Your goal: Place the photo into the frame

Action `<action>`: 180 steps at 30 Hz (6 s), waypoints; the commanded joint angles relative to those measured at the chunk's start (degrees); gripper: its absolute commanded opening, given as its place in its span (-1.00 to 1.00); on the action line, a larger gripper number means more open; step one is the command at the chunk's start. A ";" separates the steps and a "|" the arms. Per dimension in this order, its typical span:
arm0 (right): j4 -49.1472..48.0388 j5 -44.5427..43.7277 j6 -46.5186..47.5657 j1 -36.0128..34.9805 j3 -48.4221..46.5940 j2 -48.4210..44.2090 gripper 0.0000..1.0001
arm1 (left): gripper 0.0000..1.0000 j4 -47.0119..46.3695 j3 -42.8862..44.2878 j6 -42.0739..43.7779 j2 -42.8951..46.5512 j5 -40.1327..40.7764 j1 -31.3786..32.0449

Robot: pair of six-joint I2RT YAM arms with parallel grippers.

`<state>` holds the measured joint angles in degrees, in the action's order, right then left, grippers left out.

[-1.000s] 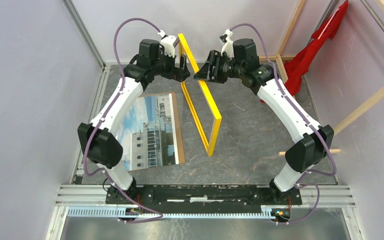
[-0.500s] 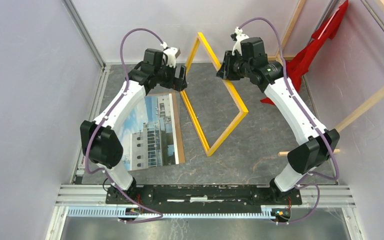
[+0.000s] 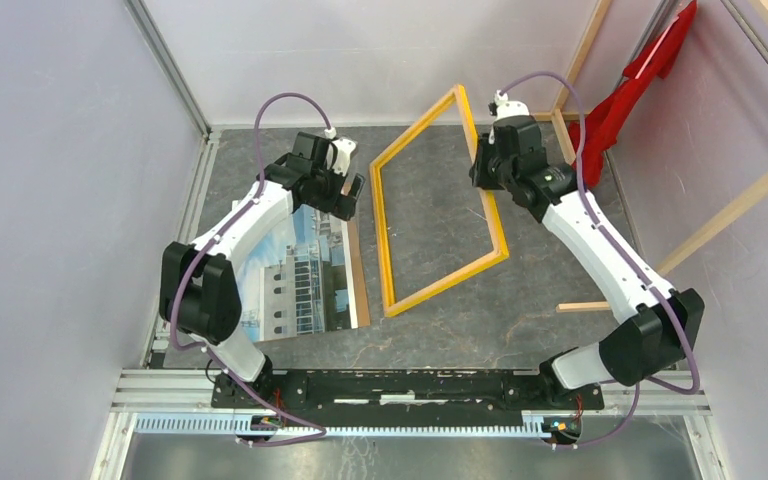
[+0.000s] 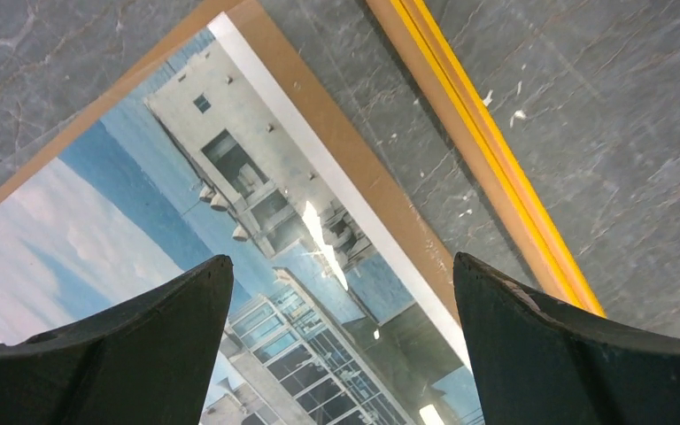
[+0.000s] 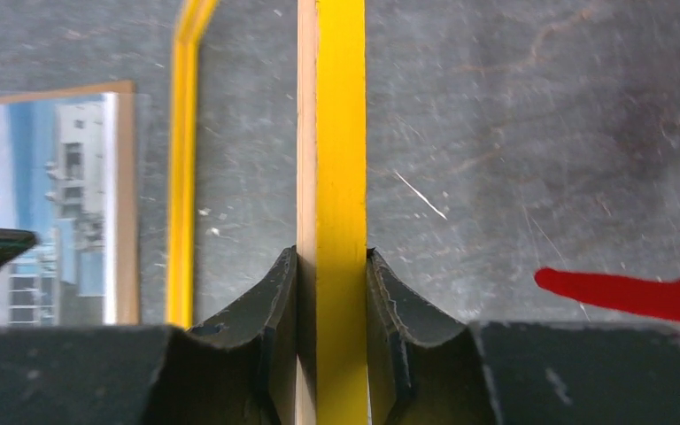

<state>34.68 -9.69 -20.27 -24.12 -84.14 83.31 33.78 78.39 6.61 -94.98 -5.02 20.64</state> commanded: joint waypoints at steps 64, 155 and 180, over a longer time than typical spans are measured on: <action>-10.40 0.84 -6.25 -19.12 0.89 16.66 0.67 | 1.00 4.28 0.75 14.55 2.87 -0.40 -32.34; -36.14 13.89 -22.61 -22.82 -11.62 43.98 0.57 | 0.63 -21.65 -27.30 17.29 -6.86 13.83 -37.40; -42.76 15.15 -15.43 -26.32 -9.49 38.30 0.57 | 0.60 -21.56 -27.44 17.65 -8.15 14.31 -36.65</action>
<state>3.01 -0.32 -33.17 -49.76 -95.02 127.72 6.17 53.82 23.66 -99.07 13.43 -17.12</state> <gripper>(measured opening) 0.788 0.804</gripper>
